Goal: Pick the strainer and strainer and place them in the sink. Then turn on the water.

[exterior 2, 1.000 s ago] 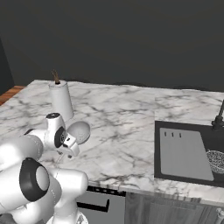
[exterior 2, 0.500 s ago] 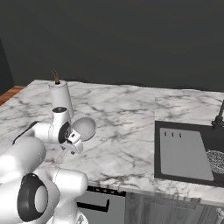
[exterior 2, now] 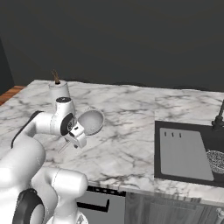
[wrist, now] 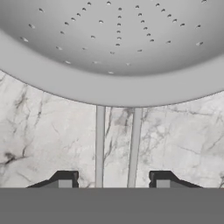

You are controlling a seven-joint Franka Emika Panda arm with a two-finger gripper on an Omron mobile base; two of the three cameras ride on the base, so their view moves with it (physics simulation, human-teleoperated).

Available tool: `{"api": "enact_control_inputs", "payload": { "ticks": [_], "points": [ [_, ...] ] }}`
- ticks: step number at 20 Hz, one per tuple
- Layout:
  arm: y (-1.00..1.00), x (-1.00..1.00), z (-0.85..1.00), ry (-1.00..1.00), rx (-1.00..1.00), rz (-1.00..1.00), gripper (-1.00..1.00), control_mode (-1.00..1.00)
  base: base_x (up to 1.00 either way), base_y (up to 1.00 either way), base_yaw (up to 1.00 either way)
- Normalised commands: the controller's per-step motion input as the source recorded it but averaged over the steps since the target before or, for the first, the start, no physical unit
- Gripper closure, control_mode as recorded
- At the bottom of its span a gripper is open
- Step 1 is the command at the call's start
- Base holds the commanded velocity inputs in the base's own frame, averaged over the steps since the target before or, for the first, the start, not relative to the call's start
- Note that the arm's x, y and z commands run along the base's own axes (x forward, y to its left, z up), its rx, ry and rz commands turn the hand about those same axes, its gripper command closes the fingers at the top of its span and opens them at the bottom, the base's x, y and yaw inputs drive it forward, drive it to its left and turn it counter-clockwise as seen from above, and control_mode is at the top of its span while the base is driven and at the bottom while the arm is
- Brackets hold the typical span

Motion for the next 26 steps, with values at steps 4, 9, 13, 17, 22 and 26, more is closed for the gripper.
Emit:
{"api": "enact_control_inputs", "payload": {
  "ticks": [4, 9, 13, 17, 22, 26],
  "points": [
    [-0.23, -0.12, 0.54, 0.00, 0.00, -0.12, 1.00, -1.00, 0.00, 0.00, 0.00],
    [-0.15, -0.14, 0.56, 0.00, 0.00, -0.11, 1.00, -1.00, 0.00, 0.00, 0.00],
    [-0.11, -0.13, 0.53, 0.00, 0.00, -0.11, 1.00, -1.00, 0.00, 0.00, 0.00],
    [-0.12, -0.13, 0.46, 0.00, 0.00, -0.11, 1.00, -1.00, 0.00, 0.00, 0.00],
    [-0.02, -0.04, 0.12, 0.00, 0.00, -0.05, 1.00, -1.00, 0.00, 0.00, 0.00],
    [0.01, 0.00, 0.00, 0.00, 0.00, 0.00, 1.00, -1.00, 0.00, 0.00, 0.00]
  ]
}}
